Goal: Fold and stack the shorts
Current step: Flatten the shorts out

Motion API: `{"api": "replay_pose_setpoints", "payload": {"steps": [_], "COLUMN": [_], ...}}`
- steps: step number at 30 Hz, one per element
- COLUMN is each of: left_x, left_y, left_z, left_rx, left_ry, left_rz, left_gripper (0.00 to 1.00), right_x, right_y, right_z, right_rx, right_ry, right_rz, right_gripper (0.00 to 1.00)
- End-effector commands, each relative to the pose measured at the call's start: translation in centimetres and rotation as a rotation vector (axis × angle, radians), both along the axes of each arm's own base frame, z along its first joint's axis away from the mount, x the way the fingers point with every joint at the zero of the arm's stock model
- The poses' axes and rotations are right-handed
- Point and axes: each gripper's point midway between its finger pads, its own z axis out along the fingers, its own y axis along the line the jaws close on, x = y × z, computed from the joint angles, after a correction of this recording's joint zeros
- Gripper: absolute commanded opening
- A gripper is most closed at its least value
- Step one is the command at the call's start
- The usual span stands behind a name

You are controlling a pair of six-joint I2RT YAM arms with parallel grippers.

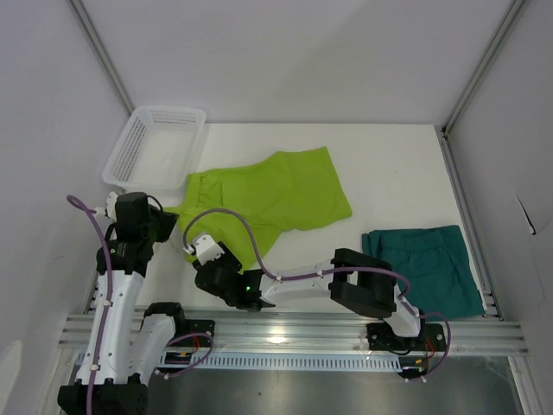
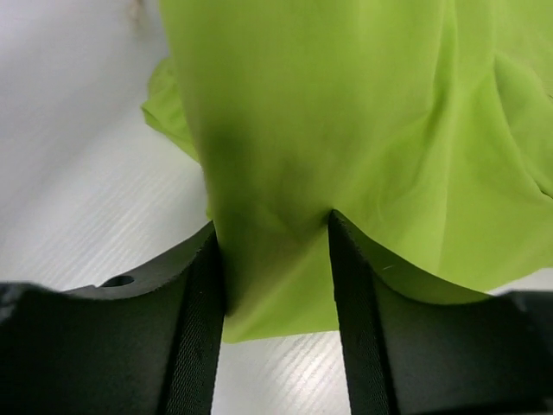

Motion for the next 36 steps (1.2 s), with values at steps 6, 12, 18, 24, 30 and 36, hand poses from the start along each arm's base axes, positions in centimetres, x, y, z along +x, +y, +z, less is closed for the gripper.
{"api": "replay_pose_setpoints", "payload": {"steps": [6, 12, 18, 24, 30, 36], "left_x": [-0.1, -0.1, 0.1, 0.7, 1.0, 1.3], "left_y": [-1.3, -0.7, -1.3, -1.3, -1.7, -1.6], "left_z": [1.9, 2.7, 5.5, 8.6, 11.3, 14.1], "left_rx": [-0.03, -0.003, -0.019, -0.013, -0.028, -0.022], "left_ry": [-0.057, -0.069, -0.116, -0.18, -0.229, -0.274], "left_rz": [-0.065, -0.044, -0.072, -0.077, -0.092, -0.094], "left_gripper": [0.0, 0.0, 0.0, 0.0, 0.0, 0.0], "right_x": [3.7, 4.8, 8.5, 10.1, 11.9, 12.8], "right_y": [-4.0, -7.7, -13.9, -16.6, -19.7, -22.1], "right_z": [0.4, 2.5, 3.3, 4.4, 4.1, 2.8], "right_rx": [-0.002, -0.032, -0.081, -0.098, -0.144, -0.168], "right_ry": [-0.046, -0.113, -0.109, -0.092, -0.049, 0.007], "right_rz": [-0.238, -0.274, -0.371, -0.338, -0.394, -0.473], "right_gripper": [0.09, 0.0, 0.0, 0.04, 0.23, 0.23]}}
